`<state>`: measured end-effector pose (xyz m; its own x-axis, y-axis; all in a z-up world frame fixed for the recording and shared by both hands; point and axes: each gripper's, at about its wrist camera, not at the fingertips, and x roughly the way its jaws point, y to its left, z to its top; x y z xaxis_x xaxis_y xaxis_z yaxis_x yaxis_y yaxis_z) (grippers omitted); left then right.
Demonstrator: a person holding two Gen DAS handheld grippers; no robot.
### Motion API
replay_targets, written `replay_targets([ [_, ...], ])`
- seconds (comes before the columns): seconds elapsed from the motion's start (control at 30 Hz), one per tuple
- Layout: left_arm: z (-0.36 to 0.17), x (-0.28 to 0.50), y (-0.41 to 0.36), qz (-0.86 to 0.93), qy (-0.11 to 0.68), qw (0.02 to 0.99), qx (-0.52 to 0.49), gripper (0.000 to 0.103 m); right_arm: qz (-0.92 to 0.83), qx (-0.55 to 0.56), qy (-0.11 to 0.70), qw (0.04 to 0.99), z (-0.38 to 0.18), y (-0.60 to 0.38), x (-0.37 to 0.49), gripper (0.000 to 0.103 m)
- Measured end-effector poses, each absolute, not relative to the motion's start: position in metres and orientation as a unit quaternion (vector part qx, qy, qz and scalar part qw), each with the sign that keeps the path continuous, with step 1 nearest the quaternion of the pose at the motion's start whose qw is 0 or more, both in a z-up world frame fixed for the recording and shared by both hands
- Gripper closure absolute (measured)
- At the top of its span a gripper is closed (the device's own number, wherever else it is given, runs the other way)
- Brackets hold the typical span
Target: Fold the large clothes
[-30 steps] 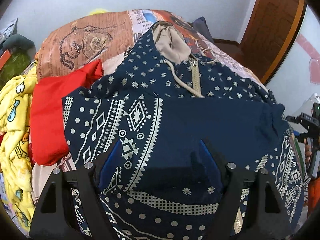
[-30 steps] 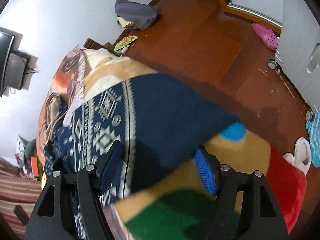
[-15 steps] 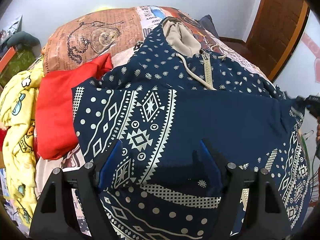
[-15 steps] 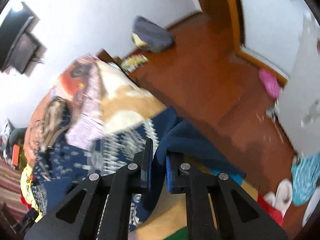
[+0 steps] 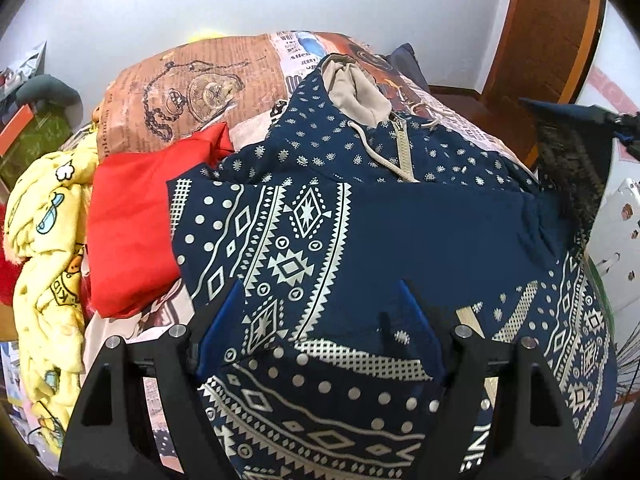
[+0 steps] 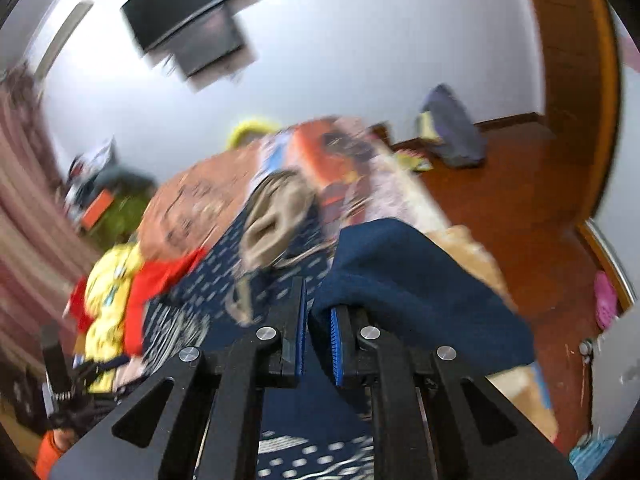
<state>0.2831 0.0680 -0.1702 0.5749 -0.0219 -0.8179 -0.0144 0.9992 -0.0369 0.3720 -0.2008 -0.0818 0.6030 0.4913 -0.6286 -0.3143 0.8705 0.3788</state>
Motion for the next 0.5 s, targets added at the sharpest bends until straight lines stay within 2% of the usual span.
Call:
replay_targets([
  [0.2,-0.174,0.271,0.076,-0.004,0.467,0.884,-0.025,0.026,0.255,0.078,0.48,0.836,-0.15,-0.142,0.375,0.093],
  [0.3,-0.178,0.266,0.079,-0.007,0.472,0.881,-0.026,0.026,0.243,0.07,0.524,0.813,-0.185,-0.133,0.376,0.09],
  [0.5,-0.181,0.262,0.074,-0.01,0.479,0.878,-0.017,0.026,0.232,0.078,0.557,0.794,-0.206,-0.134,0.371,0.089],
])
